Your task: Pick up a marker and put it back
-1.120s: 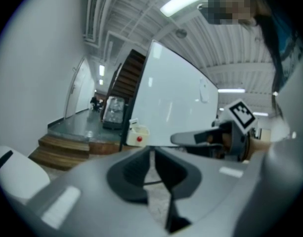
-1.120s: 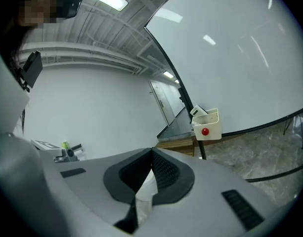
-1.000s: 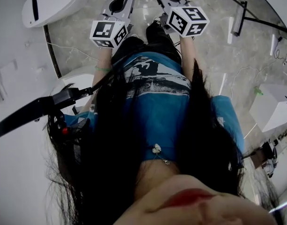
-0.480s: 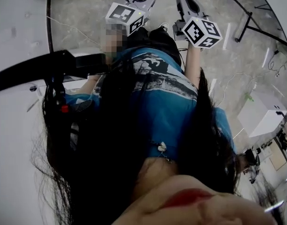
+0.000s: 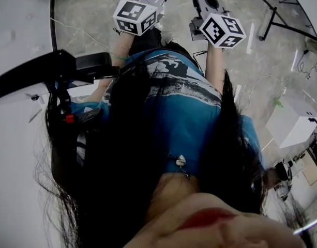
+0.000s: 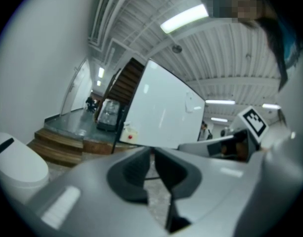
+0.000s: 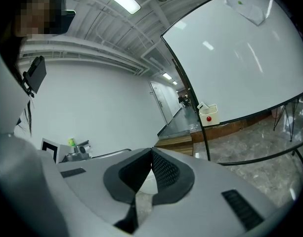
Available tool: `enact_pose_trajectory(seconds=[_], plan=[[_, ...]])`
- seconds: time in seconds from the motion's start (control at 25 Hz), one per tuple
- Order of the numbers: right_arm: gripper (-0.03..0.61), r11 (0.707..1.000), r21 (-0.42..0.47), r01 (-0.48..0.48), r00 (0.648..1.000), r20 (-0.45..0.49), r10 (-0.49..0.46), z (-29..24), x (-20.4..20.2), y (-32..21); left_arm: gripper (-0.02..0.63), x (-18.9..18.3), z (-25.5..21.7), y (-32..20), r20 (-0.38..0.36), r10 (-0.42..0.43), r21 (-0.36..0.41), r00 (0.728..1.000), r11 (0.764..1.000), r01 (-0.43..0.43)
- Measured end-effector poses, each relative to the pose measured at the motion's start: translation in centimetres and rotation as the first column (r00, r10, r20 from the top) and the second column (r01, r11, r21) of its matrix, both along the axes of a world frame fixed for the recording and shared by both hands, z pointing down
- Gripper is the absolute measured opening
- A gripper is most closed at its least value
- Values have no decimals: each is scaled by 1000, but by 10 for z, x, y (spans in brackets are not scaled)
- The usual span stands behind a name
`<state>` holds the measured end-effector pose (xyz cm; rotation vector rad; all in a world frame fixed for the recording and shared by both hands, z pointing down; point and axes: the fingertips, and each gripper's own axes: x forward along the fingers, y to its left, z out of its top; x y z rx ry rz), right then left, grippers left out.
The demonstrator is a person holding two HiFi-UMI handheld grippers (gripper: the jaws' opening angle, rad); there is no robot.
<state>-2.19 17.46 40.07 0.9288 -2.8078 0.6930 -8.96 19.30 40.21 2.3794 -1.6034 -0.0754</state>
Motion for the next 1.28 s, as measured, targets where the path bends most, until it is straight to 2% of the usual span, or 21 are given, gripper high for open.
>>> enact_pose_trajectory(seconds=[0.08, 0.2, 0.28, 0.56, 1.28], plan=[[11, 1000, -6, -1, 1000, 6, 1, 3, 34, 9, 23, 36, 4, 10, 7, 8, -9, 1000, 1000, -8], [11, 1000, -21, -3, 999, 33, 3, 4, 103, 23, 23, 112, 2, 25, 32, 29, -14, 999, 999, -29], [11, 1000, -23, -6, 999, 46, 7, 3, 119, 24, 23, 130, -1, 27, 40, 37, -6, 998, 999, -37], [11, 1000, -10, 0, 999, 52, 1, 0, 127, 18, 23, 134, -3, 26, 55, 18, -6, 998, 1000, -17], [11, 1000, 13, 28, 999, 44, -28, 3, 115, 17, 23, 129, -4, 22, 75, 9, 7, 997, 1000, -10]])
